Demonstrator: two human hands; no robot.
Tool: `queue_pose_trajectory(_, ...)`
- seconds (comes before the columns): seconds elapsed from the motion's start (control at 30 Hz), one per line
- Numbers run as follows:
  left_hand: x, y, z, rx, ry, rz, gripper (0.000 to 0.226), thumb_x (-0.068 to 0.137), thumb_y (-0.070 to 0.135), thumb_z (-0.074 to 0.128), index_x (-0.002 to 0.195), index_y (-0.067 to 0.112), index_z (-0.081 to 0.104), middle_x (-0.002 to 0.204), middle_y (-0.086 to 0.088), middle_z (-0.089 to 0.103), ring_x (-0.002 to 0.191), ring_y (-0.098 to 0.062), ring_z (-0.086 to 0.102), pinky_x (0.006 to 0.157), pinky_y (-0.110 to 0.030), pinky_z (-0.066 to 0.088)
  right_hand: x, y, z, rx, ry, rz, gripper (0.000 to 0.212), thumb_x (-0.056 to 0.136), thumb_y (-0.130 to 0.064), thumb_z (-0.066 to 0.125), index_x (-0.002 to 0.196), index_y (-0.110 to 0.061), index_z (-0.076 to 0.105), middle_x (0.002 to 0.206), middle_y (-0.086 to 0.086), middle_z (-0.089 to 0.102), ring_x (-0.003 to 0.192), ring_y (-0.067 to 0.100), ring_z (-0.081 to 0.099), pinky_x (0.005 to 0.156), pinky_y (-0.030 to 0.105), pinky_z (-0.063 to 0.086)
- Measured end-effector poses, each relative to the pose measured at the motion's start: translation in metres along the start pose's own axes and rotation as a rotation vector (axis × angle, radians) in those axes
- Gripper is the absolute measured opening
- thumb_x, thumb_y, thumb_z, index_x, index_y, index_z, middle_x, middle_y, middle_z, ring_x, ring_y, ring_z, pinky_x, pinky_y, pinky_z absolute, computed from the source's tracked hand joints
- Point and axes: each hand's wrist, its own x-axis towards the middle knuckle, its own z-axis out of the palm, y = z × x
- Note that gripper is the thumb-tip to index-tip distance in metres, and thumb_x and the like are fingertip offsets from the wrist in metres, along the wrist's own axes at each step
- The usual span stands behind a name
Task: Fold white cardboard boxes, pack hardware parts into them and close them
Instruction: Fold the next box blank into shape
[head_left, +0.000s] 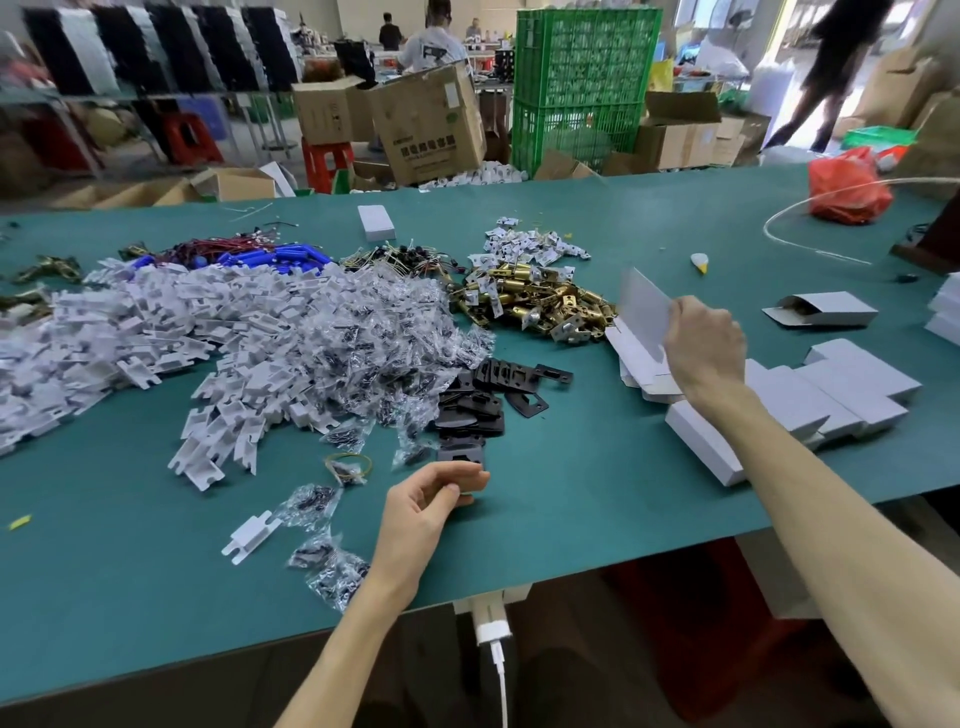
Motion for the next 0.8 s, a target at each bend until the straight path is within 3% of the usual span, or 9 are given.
queue_pose_trajectory(0.07,0.001,-0.002,0.000,-0.009,0.003,-0.001,0.031,0.103,-0.009,0.050,0.113,0.007,0.075,0.108,-0.007,0.079,0.107,-0.024,0.074,0.094,-0.034,0.059,-0.008,-0.009,-0.012,0.286,0.067,0.045,0.034,0.105,-0.017,0.041,0.074,-0.007,0.052,0.065,0.007,0.048,0.070,0.033,0.043,0.065,0.036,0.027)
queue_pose_trajectory(0.13,0.002,-0.004,-0.001,-0.024,0.009,0.002,0.027,0.105,-0.002,0.051,0.116,0.009,0.074,0.111,-0.007,0.079,0.107,-0.025,0.074,0.093,-0.036,0.060,-0.030,-0.027,-0.020,0.554,0.004,0.091,0.039,0.103,-0.016,0.046,0.064,-0.010,0.044,0.061,0.002,0.041,0.069,0.026,0.039,0.062,0.034,0.025)
queue_pose_trajectory(0.2,0.004,-0.004,0.000,-0.059,0.018,0.002,0.025,0.107,0.011,0.052,0.123,0.009,0.071,0.116,-0.007,0.078,0.108,-0.026,0.074,0.091,-0.035,0.061,-0.068,-0.046,-0.018,0.865,-0.211,0.163,0.038,0.102,-0.013,0.052,0.066,-0.004,0.050,0.068,0.007,0.045,0.070,0.021,0.045,0.064,0.033,0.045)
queue_pose_trajectory(0.27,0.004,-0.002,0.001,-0.099,0.039,-0.016,0.034,0.104,0.027,0.053,0.129,0.009,0.067,0.118,-0.007,0.077,0.108,-0.027,0.074,0.088,-0.035,0.062,-0.110,-0.060,-0.008,1.092,-0.462,0.243,0.031,0.104,-0.011,0.054,0.081,0.008,0.063,0.080,0.017,0.060,0.073,0.021,0.059,0.064,0.034,0.059)
queue_pose_trajectory(0.4,0.002,-0.001,0.001,-0.105,0.104,-0.043,0.049,0.104,0.052,0.049,0.112,0.010,0.075,0.106,-0.012,0.079,0.100,-0.032,0.075,0.088,-0.034,0.061,-0.167,-0.079,0.013,1.263,-0.755,0.342,0.028,0.106,-0.014,0.053,0.105,0.008,0.070,0.101,0.028,0.072,0.077,0.026,0.069,0.062,0.027,0.058)
queue_pose_trajectory(0.57,-0.002,0.005,-0.003,-0.179,0.083,-0.022,0.062,0.101,0.065,0.046,0.114,0.013,0.075,0.112,-0.016,0.077,0.105,-0.033,0.073,0.088,-0.031,0.059,-0.184,-0.084,0.023,1.380,-0.977,0.467,0.024,0.106,-0.011,0.052,0.122,-0.001,0.066,0.100,0.015,0.077,0.082,0.019,0.074,0.060,0.020,0.056)
queue_pose_trajectory(0.8,-0.004,0.011,-0.001,-0.265,0.072,0.006,0.077,0.090,0.079,0.052,0.117,0.010,0.071,0.115,-0.019,0.074,0.108,-0.034,0.072,0.090,-0.033,0.058,-0.189,-0.082,0.028,1.342,-0.973,0.335,0.024,0.105,-0.007,0.051,0.116,-0.007,0.072,0.091,0.014,0.076,0.071,0.017,0.067,0.057,0.022,0.049)
